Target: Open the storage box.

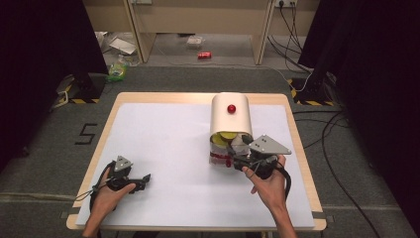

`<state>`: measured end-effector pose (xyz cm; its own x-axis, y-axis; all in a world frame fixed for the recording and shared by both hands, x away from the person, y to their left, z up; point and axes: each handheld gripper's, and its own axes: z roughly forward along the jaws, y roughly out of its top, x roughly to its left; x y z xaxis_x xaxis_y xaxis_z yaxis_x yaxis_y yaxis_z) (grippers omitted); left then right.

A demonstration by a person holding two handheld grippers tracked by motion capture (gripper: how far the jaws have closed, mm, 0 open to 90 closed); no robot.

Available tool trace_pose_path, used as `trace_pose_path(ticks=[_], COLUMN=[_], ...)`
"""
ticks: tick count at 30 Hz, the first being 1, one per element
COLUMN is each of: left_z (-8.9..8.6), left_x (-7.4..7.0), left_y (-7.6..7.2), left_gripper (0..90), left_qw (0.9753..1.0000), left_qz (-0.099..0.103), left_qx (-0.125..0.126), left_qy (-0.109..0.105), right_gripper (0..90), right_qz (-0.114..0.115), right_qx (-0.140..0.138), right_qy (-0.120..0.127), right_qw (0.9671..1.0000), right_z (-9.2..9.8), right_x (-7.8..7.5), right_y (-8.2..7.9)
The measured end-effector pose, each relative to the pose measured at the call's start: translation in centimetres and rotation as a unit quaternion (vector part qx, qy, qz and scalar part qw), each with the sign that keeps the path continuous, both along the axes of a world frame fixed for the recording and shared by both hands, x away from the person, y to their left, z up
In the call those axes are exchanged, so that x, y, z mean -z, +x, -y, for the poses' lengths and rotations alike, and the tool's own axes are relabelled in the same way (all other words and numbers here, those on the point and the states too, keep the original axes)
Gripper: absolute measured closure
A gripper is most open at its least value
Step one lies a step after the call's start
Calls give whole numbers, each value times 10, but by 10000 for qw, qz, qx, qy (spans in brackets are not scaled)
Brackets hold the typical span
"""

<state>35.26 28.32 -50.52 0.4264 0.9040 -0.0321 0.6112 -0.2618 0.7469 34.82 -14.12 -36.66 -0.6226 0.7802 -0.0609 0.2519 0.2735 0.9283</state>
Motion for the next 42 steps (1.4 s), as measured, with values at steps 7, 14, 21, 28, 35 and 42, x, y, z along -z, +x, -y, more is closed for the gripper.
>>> trace_pose_path(ticks=[7,14,21,28,35,42], left_z=[0,0,0,0,0,0], left_x=[0,0,0,0,0,0], left_y=[0,0,0,0,0,0], left_gripper=[105,105,105,105,105,105], left_qw=[10000,10000,10000,10000,10000,10000], left_qz=[1,1,2,4,5,5], left_qx=[1,0,1,0,1,1], left_qy=[2,0,1,2,2,1], right_gripper=[379,379,375,374,374,374], right_qz=[-29,-58,-205,-273,-319,-357], right_qx=[-3,13,29,22,-28,-52], right_qy=[-63,-90,-172,-180,-191,-215], right_qw=[10000,9999,9996,9995,9993,9991], right_z=[-5,-6,-5,-4,-3,-3], right_x=[4,8,13,12,11,10], right_y=[7,13,16,16,14,12])
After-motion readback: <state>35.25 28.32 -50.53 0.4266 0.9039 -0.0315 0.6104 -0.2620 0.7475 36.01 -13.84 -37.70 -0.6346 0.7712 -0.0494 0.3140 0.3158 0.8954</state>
